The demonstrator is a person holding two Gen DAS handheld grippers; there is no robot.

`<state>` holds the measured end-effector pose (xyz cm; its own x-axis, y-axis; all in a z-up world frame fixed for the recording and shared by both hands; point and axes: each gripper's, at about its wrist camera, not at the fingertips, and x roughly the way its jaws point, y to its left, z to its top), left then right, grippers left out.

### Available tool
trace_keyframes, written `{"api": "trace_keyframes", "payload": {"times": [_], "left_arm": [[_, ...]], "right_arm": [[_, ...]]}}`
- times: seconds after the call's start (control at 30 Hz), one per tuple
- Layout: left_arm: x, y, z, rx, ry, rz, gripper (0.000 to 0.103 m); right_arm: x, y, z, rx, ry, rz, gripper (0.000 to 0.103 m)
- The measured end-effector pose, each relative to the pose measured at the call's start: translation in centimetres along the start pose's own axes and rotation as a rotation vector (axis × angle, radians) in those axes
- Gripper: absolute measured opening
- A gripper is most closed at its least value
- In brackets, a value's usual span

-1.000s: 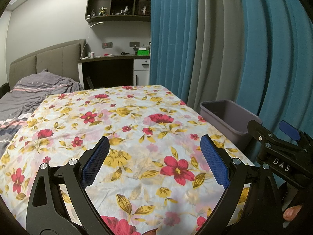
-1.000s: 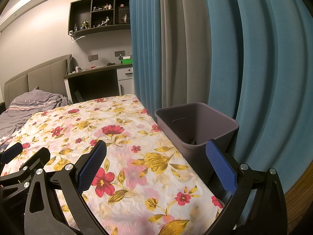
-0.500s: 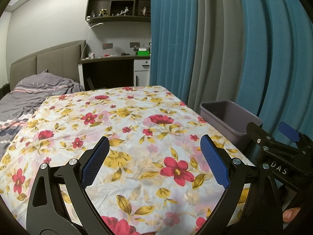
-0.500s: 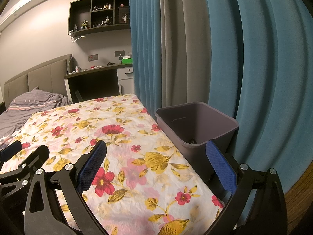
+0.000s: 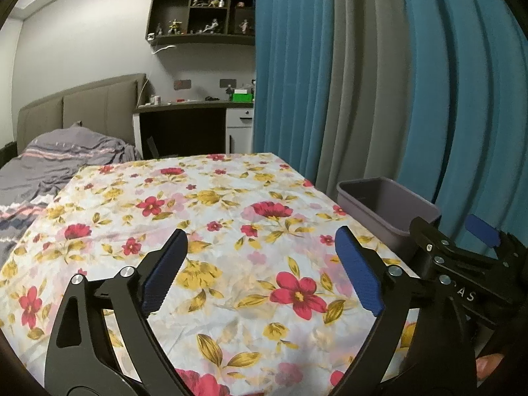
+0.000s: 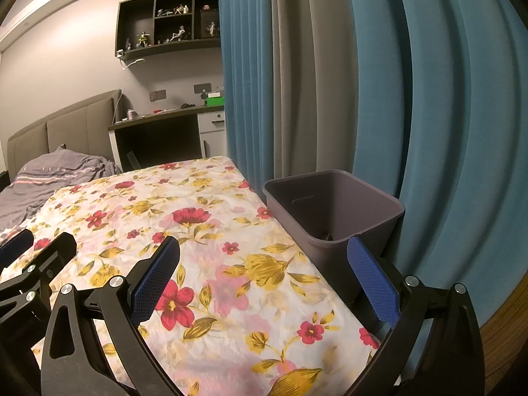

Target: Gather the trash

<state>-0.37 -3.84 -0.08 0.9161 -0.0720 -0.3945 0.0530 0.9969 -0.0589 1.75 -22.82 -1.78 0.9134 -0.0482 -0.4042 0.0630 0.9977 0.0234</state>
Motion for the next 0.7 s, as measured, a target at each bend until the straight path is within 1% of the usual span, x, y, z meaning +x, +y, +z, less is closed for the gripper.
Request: {"api": "trace_keyframes", "payload": {"times": [0.27,0.7], "left_arm": [[0.19,-0.01,-0.11,0.000,0.020,0.015,0.090],[0.28,-0.13,-0.10,0.001,0.022,0.016,0.090]], "right_arm": [[0.00,-0.04,-0.01,0.000,0.001,0.000,0.097],[0.04,-0.05,0.01,0.001,0.000,0.001,0.097]]}}
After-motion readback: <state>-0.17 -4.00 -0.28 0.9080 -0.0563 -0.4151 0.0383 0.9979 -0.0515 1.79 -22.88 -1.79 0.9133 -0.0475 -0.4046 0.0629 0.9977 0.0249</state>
